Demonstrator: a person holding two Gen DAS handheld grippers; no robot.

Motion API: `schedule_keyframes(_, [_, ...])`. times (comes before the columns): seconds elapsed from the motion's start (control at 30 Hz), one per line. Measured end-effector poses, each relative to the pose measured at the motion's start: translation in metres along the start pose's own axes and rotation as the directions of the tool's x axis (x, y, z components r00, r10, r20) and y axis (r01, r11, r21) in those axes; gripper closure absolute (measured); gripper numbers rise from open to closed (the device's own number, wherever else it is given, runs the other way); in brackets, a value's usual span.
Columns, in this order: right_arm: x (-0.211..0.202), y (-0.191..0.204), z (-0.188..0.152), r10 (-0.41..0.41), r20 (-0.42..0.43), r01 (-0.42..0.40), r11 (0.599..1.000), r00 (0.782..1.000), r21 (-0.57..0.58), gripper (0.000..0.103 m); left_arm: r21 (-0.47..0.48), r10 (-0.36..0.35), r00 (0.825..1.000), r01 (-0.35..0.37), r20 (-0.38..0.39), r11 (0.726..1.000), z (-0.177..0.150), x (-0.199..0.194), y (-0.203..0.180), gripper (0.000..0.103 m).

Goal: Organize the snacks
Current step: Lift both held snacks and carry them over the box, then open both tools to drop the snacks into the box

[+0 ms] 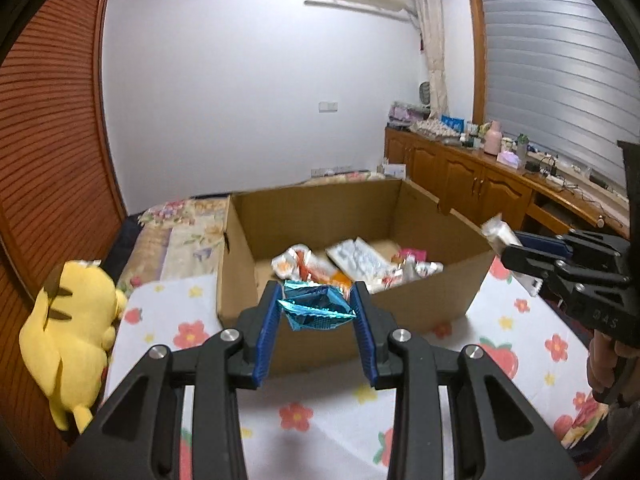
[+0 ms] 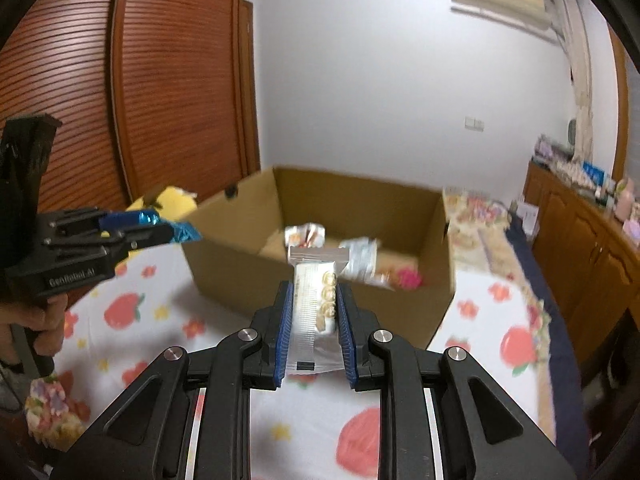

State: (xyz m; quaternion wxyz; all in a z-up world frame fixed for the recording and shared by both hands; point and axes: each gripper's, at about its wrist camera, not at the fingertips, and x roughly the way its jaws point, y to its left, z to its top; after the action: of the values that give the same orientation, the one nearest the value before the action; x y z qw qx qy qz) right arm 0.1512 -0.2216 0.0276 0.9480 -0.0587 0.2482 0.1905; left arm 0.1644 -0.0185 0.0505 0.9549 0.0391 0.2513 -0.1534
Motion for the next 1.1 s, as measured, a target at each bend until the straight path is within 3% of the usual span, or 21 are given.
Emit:
schedule_keyframes(0.37, [0.021, -0.006, 0.039, -0.030, 0.022, 0.031, 0.999, 0.999, -0.027, 0.083, 0.033, -0.007, 1.000, 0.006, 0.031, 0.999, 0.033, 0.019, -0.007, 0.069])
schedule_keyframes(0.53, [0.039, -0.012, 0.041, 0.010, -0.016, -0.010, 1.000, 1.000, 0.015, 0.083, 0.020, 0.004, 1.000, -0.004, -0.017, 1.000, 0.030, 0.047, 0.001, 0.069])
schedule_keyframes(0.73, [0.063, -0.026, 0.036, 0.001, -0.071, 0.002, 0.999, 0.997, 0.049, 0.083, -0.041, 0.009, 0.995, -0.013, -0.099, 0.999, 0.020, 0.078, 0.017, 0.069])
schedule_keyframes(1.1, [0.088, -0.046, 0.028, -0.046, -0.142, 0.057, 0.996, 0.989, 0.075, 0.083, -0.046, 0.012, 0.992, -0.017, -0.126, 0.999, 0.014, 0.088, 0.022, 0.068])
